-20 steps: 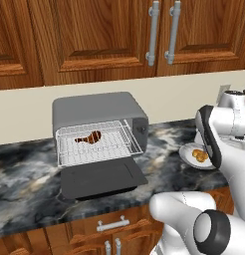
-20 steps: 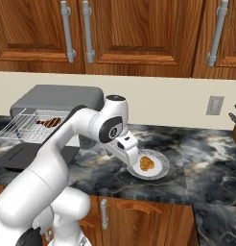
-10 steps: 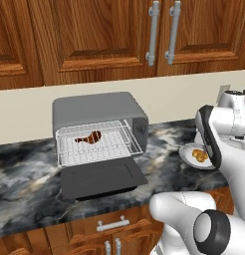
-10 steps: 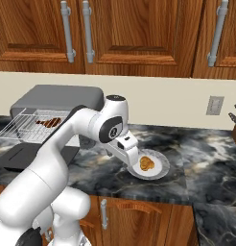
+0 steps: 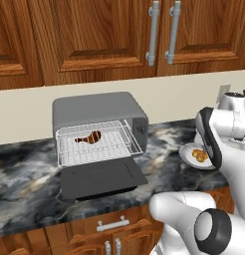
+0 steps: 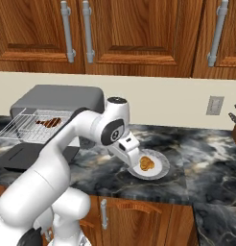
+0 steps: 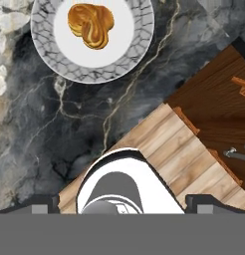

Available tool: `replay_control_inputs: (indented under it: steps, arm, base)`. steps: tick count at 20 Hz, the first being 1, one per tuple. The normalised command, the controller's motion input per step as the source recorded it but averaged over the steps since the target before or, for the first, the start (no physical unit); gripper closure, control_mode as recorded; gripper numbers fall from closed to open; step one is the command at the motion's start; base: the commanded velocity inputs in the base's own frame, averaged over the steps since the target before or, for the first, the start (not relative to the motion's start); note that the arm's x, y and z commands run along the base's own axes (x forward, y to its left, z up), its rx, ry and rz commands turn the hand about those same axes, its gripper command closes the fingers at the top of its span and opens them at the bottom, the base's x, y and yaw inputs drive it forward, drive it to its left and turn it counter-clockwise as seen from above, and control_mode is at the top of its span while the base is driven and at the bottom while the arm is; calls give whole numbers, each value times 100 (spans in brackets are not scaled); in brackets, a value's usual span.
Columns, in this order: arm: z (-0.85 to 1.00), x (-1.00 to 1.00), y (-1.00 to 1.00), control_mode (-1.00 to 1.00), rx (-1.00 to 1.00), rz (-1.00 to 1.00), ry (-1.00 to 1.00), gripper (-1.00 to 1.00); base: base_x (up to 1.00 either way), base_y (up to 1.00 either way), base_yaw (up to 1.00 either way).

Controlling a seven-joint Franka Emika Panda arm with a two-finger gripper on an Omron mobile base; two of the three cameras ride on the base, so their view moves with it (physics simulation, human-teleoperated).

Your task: Open the toaster oven door. Place the bread on the top rack in the toaster oven and place the chicken drumstick on the bottom rack.

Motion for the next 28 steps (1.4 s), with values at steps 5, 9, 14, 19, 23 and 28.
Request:
replay_control_inputs:
  steps: [5,9,14,19,23,28]
  arm:
    - [-21,35,-22,-100,0,0,4,-100]
    - [-26,38,-23,-100,-2,0,6,-100]
    - [-27,35,-27,-100,5,1,0,-100]
    - [-27,34,-22,-100,14,5,0,-100]
    - [-24,37,-5,-100,3,1,0,-100]
    - [-20,39,-1,-100,0,0,2,-100]
  base:
    - [0,0,0]
    - [0,0,0]
    - [0,0,0]
    - [0,0,0]
    - [0,0,0]
    - [0,0,0]
